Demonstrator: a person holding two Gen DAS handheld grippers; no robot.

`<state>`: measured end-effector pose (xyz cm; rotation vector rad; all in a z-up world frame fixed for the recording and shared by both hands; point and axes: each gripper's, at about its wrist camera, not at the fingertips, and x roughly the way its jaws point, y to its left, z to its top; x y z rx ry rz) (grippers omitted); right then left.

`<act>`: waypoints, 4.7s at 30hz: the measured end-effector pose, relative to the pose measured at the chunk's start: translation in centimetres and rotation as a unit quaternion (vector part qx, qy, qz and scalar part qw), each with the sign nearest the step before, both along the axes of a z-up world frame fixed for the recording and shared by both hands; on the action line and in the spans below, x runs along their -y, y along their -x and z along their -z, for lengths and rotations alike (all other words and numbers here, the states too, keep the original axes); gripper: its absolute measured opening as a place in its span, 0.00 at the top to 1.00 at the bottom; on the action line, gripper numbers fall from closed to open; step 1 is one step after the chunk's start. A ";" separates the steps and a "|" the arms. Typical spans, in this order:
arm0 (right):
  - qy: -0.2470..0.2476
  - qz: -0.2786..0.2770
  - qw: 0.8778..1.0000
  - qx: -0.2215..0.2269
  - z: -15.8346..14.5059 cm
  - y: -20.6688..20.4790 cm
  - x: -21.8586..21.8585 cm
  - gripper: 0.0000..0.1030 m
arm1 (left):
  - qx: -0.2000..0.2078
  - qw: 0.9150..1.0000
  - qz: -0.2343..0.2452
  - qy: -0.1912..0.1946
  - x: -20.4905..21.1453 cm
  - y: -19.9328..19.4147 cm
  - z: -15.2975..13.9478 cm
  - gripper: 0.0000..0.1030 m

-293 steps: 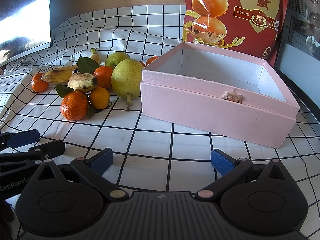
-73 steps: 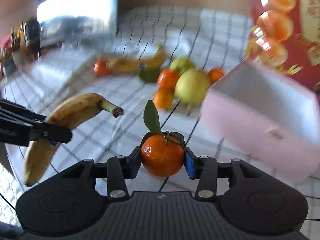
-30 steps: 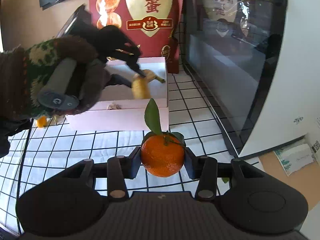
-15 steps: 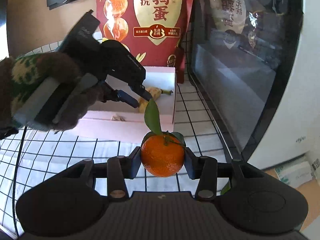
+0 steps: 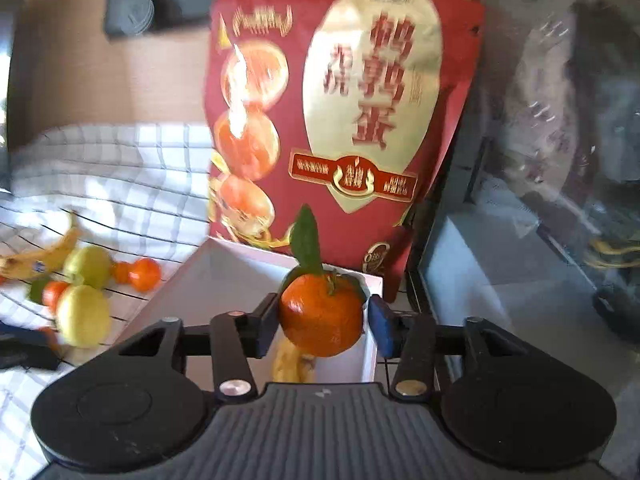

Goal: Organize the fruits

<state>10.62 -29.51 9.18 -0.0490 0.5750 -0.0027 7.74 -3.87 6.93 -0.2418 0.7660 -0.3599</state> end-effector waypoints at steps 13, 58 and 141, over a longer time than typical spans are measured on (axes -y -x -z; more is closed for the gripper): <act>-0.001 -0.090 0.996 -0.019 2.3 4.7 -9.4 0.41 | -0.023 0.991 -0.114 -0.063 -9.2 1.7 2.0 0.69; -0.322 0.027 0.908 -0.266 3.3 -16.2 -31.6 0.39 | 0.031 0.971 -0.238 -0.007 -26.9 -0.8 1.5 0.68; -0.057 -0.172 0.977 -0.113 7.0 7.7 -21.8 0.31 | 0.036 0.976 -0.128 -0.173 -14.7 0.2 2.0 0.67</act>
